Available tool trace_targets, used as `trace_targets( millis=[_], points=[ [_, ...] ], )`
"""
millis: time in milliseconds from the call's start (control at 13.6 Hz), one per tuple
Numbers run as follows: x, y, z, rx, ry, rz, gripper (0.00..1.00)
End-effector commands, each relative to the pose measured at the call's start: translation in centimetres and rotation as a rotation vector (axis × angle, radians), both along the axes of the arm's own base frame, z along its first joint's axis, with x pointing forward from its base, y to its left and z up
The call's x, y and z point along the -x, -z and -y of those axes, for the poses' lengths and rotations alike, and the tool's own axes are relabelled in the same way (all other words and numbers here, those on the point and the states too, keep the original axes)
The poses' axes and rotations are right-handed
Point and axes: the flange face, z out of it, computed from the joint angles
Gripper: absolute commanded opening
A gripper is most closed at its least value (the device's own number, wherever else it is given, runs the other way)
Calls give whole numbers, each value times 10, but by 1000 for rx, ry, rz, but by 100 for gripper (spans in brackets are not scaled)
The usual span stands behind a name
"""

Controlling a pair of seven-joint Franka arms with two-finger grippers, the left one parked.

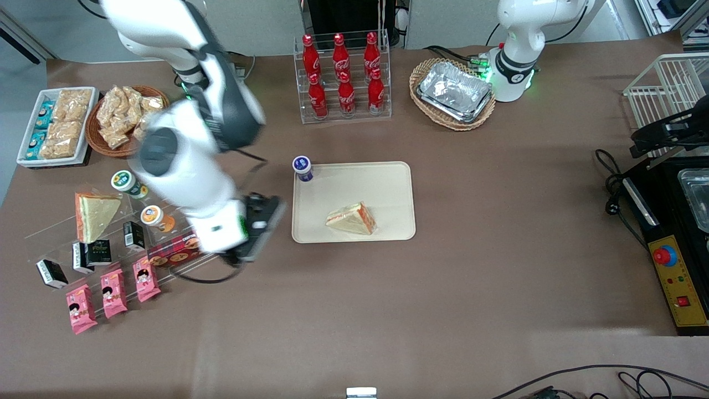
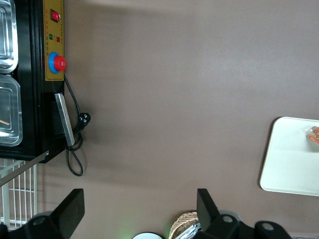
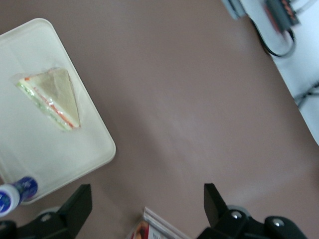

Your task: Place sandwich on tray

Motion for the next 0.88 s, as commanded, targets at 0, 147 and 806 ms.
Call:
trace_targets(
  millis=[0,147,806],
  points=[
    [9,-41,62,-54,76,-68,100],
    [20,-66,93,-59,102,-102,100],
    [34,-107,326,-81,456,-140,100]
  ],
)
